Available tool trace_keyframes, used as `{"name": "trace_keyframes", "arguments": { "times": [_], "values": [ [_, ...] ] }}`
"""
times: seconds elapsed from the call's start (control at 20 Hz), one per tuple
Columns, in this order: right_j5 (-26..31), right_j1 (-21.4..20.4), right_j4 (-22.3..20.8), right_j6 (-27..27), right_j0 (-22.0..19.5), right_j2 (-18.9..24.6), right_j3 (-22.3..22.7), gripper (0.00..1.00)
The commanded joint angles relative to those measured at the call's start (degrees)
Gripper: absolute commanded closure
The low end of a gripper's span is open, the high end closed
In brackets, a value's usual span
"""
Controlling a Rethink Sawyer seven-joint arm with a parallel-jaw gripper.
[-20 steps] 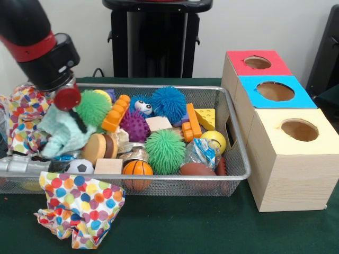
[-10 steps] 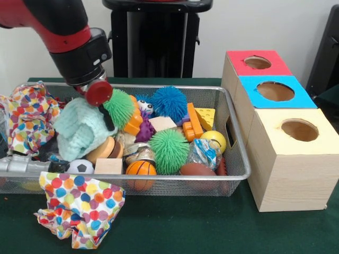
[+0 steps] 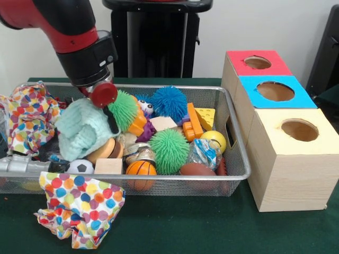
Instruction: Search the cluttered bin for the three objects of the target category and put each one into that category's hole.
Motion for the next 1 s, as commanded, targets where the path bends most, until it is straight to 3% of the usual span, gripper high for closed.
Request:
{"name": "trace_keyframes", "arguments": {
  "times": [0.05,0.4,0.7,0.85,1.0],
  "values": [
    [-3.73,4.64,4.9,9.07,4.75,5.55,5.71,0.0],
    [-2.05,1.87,10.49,11.24,6.15,5.2,8.42,0.0],
    [3.35,-3.88,13.85,14.8,14.65,-3.15,8.38,0.0],
    [4.48,-6.5,17.58,19.66,19.9,-6.88,9.74,0.0],
    [4.8,-7.02,19.8,20.61,22.56,-10.0,10.33,0.0]
  ]
}}
